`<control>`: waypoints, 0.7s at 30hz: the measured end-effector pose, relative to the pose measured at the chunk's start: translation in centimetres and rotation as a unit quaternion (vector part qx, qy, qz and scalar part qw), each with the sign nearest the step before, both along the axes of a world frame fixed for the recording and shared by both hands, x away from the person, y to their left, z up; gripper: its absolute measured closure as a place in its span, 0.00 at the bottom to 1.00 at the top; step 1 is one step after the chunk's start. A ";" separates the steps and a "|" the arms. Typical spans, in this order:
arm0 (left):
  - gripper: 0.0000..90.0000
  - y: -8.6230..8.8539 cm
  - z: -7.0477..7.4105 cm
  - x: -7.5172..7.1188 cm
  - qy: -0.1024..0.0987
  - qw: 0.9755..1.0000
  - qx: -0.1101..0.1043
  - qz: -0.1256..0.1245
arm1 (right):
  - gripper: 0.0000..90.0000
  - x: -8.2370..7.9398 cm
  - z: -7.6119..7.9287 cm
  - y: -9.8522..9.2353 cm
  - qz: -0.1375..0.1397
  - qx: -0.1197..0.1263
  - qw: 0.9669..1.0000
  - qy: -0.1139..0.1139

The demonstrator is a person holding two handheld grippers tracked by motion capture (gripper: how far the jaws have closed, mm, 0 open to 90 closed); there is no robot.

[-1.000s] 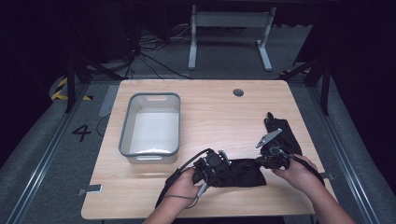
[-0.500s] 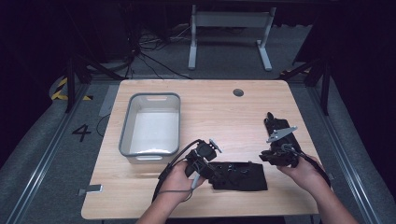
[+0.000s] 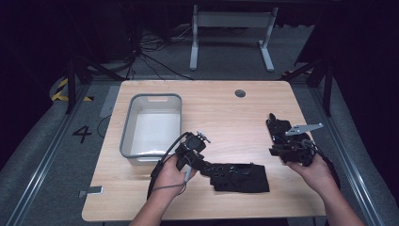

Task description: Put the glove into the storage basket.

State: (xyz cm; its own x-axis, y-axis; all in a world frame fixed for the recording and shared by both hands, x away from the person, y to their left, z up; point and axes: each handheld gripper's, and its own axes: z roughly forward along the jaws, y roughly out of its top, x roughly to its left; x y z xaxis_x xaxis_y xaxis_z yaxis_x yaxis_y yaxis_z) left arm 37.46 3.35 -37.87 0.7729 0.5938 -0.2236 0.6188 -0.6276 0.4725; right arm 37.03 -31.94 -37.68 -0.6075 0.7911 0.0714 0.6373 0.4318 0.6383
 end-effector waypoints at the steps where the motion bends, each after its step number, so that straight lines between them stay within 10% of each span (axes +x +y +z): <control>1: 0.63 0.2 0.0 0.0 -0.005 1.000 0.001 0.003 | 0.81 0.1 0.0 -0.1 -0.002 0.007 1.000 0.001; 21: 0.58 1.6 0.0 0.3 -0.023 1.000 -0.007 0.000 | 0.79 4.3 0.9 -4.5 -0.105 0.038 0.994 -0.017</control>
State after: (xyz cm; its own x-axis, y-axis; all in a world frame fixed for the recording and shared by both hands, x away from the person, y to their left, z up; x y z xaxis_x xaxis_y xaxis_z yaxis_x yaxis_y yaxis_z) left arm 37.78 4.91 -37.83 0.7829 0.5909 -0.1949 0.5956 -0.6212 0.5092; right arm 41.34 -36.42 -36.79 -0.4332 0.8935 0.1180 0.6850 0.2413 0.6874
